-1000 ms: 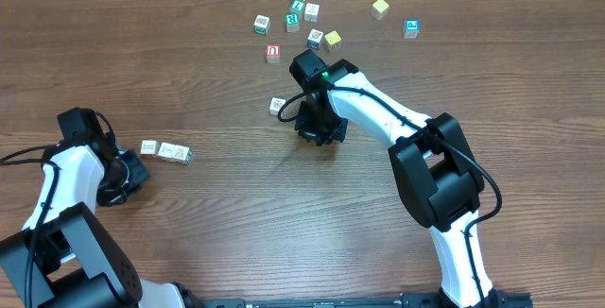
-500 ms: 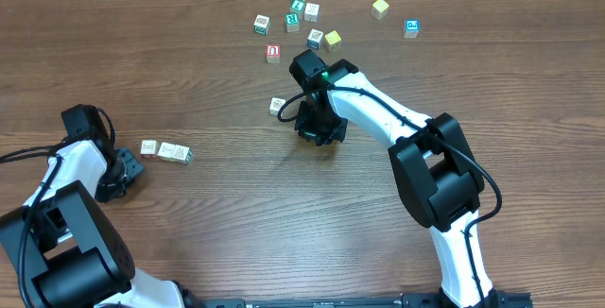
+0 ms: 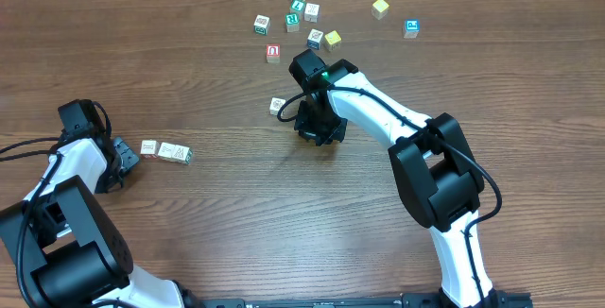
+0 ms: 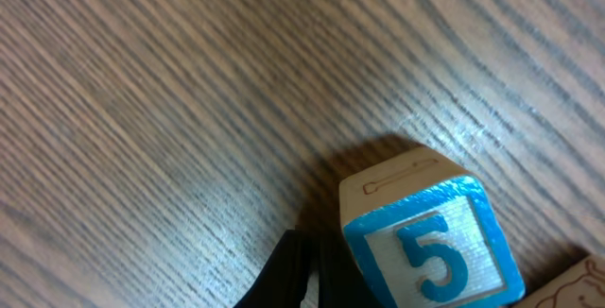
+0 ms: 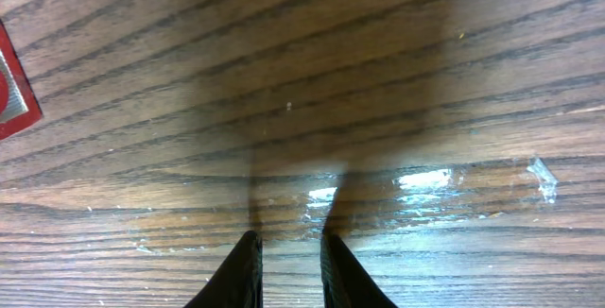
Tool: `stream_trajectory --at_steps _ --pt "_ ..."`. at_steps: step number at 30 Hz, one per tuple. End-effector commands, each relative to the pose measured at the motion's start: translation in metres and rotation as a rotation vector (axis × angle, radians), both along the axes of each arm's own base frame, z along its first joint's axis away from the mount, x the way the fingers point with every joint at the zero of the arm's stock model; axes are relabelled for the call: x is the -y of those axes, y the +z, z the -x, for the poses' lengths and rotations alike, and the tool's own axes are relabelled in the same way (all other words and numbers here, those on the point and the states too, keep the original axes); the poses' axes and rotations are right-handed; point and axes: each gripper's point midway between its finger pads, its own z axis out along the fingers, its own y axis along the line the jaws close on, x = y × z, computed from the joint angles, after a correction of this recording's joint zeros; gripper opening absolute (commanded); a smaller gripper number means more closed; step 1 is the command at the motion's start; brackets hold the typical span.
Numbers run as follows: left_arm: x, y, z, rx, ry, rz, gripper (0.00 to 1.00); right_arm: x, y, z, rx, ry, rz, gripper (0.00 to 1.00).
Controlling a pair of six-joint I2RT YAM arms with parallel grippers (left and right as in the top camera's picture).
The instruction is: Form a horizontal line
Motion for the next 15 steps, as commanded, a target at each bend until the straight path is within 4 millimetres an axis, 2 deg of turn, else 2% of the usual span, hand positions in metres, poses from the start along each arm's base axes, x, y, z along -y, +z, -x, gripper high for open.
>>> stream_trajectory --at_steps 1,8,15 --pt "0.007 -0.008 -0.008 0.021 0.001 0.042 0.04 0.004 -0.011 -0.002 0.014 0.007 0.035 0.19" --pt "0.017 -0.008 -0.021 0.085 -0.023 0.104 0.04 0.004 -0.011 -0.002 0.016 0.007 0.034 0.19" --pt "0.019 -0.008 -0.021 0.084 -0.023 0.117 0.04 0.004 -0.01 -0.002 0.017 0.006 0.033 0.2"
